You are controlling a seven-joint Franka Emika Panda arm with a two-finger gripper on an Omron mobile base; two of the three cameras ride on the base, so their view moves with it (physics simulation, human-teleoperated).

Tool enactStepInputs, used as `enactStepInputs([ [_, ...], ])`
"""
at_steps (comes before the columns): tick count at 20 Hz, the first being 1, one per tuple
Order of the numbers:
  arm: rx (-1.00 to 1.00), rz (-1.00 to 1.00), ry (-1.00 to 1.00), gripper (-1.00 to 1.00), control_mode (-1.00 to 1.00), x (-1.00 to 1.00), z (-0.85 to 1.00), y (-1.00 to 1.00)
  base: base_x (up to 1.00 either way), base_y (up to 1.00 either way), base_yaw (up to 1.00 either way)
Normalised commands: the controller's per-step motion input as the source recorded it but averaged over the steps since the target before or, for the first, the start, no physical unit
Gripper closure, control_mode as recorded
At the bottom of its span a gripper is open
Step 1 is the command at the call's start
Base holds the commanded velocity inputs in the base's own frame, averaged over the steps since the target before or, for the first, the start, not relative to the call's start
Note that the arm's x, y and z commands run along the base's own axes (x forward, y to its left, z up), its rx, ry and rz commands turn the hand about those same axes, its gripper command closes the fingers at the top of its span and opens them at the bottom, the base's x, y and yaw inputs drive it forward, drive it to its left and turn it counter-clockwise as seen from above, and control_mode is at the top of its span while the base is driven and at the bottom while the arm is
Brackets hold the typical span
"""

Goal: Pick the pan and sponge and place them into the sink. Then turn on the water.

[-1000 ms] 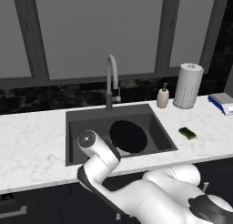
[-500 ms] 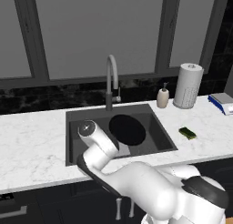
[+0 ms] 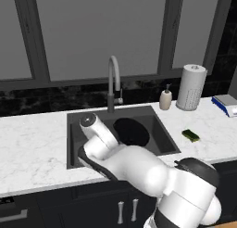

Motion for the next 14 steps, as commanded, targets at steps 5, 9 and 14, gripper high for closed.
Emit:
enactStepInputs([
  [5,0.0,-0.03,0.22,1.0,-1.0,0.49,-0.08,0.0,0.0,0.0,0.0],
  [9,0.0,0.0,0.19,1.0,-1.0,0.37,-0.29,0.0,0.0,0.0,0.0],
  [14,0.0,0.0,0.11,1.0,-1.0,0.28,-0.45,0.04,0.0,0.0,0.0],
])
